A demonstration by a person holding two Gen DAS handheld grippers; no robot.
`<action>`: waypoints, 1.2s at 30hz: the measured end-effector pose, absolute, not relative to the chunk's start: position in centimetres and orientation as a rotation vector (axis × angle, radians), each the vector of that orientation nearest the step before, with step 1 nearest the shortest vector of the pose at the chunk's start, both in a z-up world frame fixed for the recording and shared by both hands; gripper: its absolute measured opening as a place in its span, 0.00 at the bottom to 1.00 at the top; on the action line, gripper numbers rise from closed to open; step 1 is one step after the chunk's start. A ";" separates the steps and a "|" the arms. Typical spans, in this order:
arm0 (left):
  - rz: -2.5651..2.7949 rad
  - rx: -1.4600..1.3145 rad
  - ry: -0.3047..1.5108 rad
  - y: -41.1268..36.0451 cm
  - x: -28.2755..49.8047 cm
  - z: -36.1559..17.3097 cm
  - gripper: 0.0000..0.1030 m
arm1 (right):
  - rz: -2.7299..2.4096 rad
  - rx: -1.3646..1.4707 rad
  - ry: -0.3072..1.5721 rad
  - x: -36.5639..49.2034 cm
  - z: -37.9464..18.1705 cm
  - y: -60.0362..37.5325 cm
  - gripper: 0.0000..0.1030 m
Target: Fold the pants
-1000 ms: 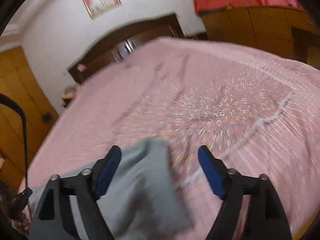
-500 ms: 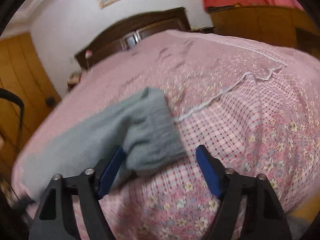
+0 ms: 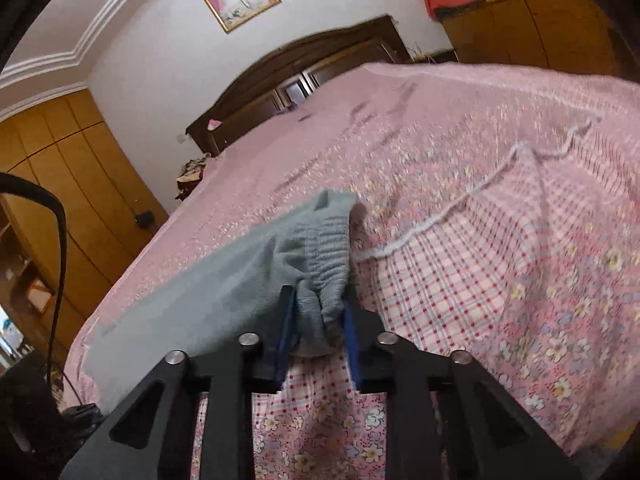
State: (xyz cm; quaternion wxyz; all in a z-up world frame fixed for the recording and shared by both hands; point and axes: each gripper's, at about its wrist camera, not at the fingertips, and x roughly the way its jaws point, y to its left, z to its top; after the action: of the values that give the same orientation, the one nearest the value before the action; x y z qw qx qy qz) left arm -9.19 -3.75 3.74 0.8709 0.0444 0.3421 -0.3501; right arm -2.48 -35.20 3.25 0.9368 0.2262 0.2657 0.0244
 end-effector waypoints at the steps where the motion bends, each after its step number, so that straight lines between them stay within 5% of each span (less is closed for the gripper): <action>1: -0.725 0.116 0.732 -4.0 -9.2 3.3 0.04 | 0.046 0.459 0.529 -2.7 3.4 -35.2 0.20; 16: -0.724 0.108 0.813 -5.4 -7.9 0.5 0.04 | -0.185 0.610 0.540 -6.4 3.2 -38.9 0.20; 23: -0.726 0.116 0.794 -5.1 -8.2 0.5 0.04 | -0.111 0.099 0.511 -3.6 7.1 -29.3 0.20; 26: -0.733 0.104 0.793 -4.5 -8.5 0.3 0.04 | -0.161 -0.055 0.703 -0.2 3.5 -26.9 0.20; 36: -0.744 0.078 0.795 -3.5 -8.5 0.4 0.05 | -0.140 -0.031 0.720 -0.8 1.1 -27.9 0.18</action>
State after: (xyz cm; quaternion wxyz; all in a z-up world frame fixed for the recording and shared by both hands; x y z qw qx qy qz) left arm -8.55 -3.53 0.40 0.8548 0.0372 0.3778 -0.3539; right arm -0.77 -27.94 1.10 0.9333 -0.0153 0.3521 -0.0684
